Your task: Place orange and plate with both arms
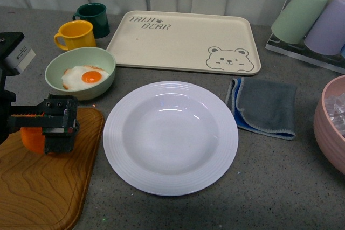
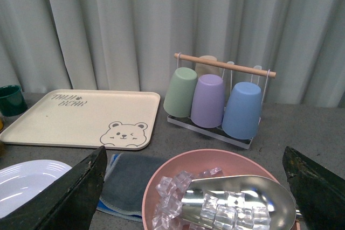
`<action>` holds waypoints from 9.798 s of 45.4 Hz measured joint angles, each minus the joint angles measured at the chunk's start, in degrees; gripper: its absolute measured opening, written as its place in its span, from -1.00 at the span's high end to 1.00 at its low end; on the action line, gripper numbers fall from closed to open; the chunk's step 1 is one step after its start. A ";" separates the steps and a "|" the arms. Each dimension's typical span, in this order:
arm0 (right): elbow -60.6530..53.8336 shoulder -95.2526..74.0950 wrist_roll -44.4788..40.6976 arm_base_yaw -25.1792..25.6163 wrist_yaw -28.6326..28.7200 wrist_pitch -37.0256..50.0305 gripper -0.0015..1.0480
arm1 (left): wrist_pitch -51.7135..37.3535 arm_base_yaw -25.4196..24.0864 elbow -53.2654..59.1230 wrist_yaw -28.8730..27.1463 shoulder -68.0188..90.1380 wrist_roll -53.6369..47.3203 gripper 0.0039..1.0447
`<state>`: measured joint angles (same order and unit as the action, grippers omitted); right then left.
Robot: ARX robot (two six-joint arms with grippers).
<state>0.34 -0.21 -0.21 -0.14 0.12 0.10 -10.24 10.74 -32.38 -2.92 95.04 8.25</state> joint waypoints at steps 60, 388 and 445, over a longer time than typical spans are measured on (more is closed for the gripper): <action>0.00 0.00 0.00 0.00 0.00 0.00 -0.82 | 1.44 24.52 -19.71 -5.60 18.01 9.88 -0.08; 0.31 -47.45 0.50 -0.17 -0.96 37.99 0.98 | 10.21 -10.60 31.21 2.93 -94.82 -7.98 -0.88; -0.02 -0.04 0.37 0.04 -0.02 0.00 -0.82 | 10.21 -10.60 31.21 2.89 -94.90 -7.98 -0.88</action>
<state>0.32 -0.25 0.16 -0.10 0.10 0.10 -0.03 0.14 -1.17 -0.03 0.14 0.27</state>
